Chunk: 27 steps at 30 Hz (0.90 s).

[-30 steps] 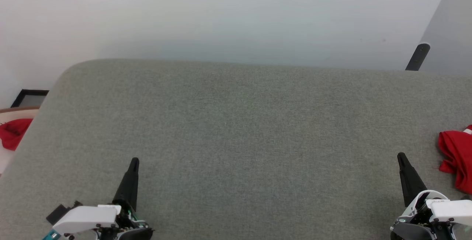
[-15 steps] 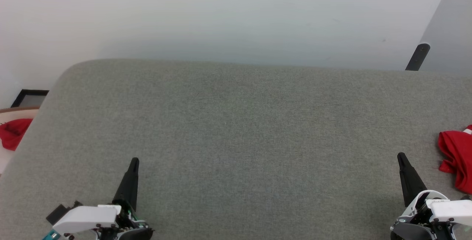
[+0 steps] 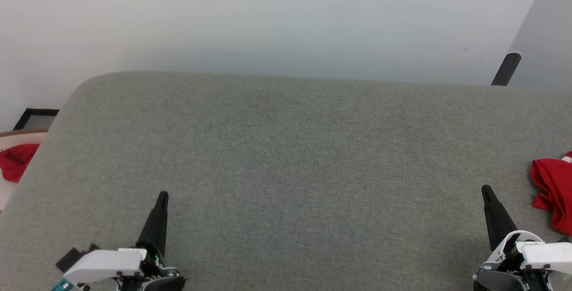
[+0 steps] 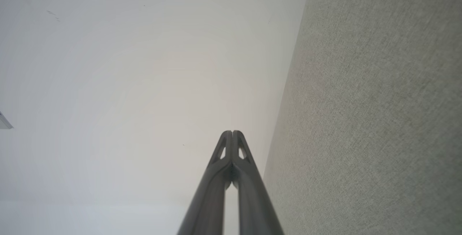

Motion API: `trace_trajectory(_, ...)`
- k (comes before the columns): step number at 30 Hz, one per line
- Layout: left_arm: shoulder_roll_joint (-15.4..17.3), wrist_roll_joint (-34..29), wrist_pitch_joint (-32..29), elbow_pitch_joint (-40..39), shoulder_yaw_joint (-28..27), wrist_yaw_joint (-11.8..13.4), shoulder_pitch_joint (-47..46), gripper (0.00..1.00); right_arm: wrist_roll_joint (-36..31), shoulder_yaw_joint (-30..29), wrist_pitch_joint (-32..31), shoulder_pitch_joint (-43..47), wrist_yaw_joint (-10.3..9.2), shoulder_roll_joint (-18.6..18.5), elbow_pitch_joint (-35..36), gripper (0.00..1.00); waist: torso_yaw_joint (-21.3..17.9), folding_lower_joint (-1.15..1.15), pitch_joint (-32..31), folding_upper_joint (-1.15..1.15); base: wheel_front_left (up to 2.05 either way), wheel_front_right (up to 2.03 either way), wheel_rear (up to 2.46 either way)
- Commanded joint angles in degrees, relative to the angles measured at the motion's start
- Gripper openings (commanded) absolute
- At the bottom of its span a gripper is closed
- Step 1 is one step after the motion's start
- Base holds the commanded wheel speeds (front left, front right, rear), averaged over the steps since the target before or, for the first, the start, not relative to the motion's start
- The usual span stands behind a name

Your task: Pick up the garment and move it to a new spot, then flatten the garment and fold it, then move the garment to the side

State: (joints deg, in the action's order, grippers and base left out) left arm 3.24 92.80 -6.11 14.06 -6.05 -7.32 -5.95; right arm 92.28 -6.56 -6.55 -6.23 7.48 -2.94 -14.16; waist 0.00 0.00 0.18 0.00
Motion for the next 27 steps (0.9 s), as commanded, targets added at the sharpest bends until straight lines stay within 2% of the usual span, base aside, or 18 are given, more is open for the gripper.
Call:
trace_trajectory(1, -0.1, -0.1, -0.3, 0.1, -0.2, -0.3, -0.6, 0.0, 0.2, 0.0, 0.0, -0.2, 0.02, 0.2, 0.0, 0.0, 0.0, 0.0, 0.0, 0.0, 0.0, 0.0, 0.0)
trace_trajectory(27, -0.2, -0.2, -0.3, 0.1, -0.3, -0.3, -0.6, 0.0, 0.2, 0.0, 0.0, -0.2, 0.02, 0.2, 0.0, 0.0, 0.0, 0.0, 0.0, 0.0, 0.0, 0.0, 0.0)
